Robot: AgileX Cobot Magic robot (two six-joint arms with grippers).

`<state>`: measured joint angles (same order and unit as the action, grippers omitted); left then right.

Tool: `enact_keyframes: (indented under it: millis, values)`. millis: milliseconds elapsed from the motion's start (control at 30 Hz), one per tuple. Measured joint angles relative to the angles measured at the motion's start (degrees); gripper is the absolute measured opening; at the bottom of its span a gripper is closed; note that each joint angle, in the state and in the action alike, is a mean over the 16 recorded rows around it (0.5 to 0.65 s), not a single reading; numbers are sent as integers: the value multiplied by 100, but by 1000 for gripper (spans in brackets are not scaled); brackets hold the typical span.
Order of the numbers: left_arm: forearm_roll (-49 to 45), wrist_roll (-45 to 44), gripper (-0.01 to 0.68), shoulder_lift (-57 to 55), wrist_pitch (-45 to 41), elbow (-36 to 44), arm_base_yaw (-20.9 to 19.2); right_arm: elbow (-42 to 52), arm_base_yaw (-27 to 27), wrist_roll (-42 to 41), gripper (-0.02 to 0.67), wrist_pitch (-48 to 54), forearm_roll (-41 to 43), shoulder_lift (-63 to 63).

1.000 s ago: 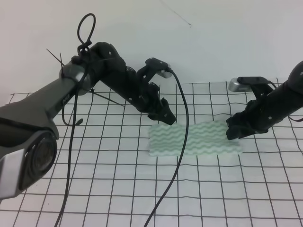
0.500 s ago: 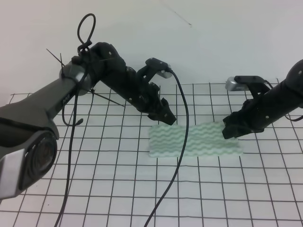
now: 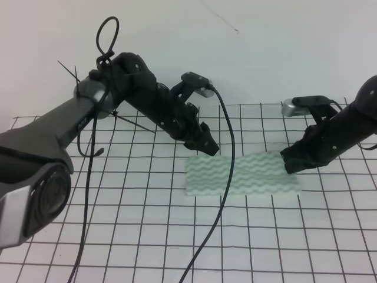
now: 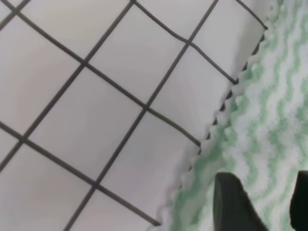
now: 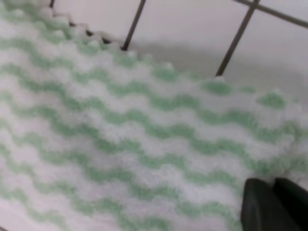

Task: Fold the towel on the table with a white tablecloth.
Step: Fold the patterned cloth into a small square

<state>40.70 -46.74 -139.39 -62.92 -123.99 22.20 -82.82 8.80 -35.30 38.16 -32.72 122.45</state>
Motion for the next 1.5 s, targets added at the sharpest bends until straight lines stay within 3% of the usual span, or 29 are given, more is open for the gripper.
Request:
enact_keyframes:
  millis: [233, 567, 733, 1167, 1500]
  values:
    - [0, -3, 255, 4, -8, 0, 0, -5, 0, -45, 1, -33, 10, -99]
    - [0, -7, 255, 10, 34, 0, 0, -6, 0, -196, 11, 128, -126, -253]
    - [7, -5, 255, 10, 44, 0, 0, -7, 0, -219, 61, 144, -135, -264]
    - [30, 8, 255, 12, 13, 0, 0, -7, 0, 366, 283, 66, 89, -250]
    - [41, 7, 255, 13, 11, 1, 0, -7, -1, 555, 302, 124, 29, -121]
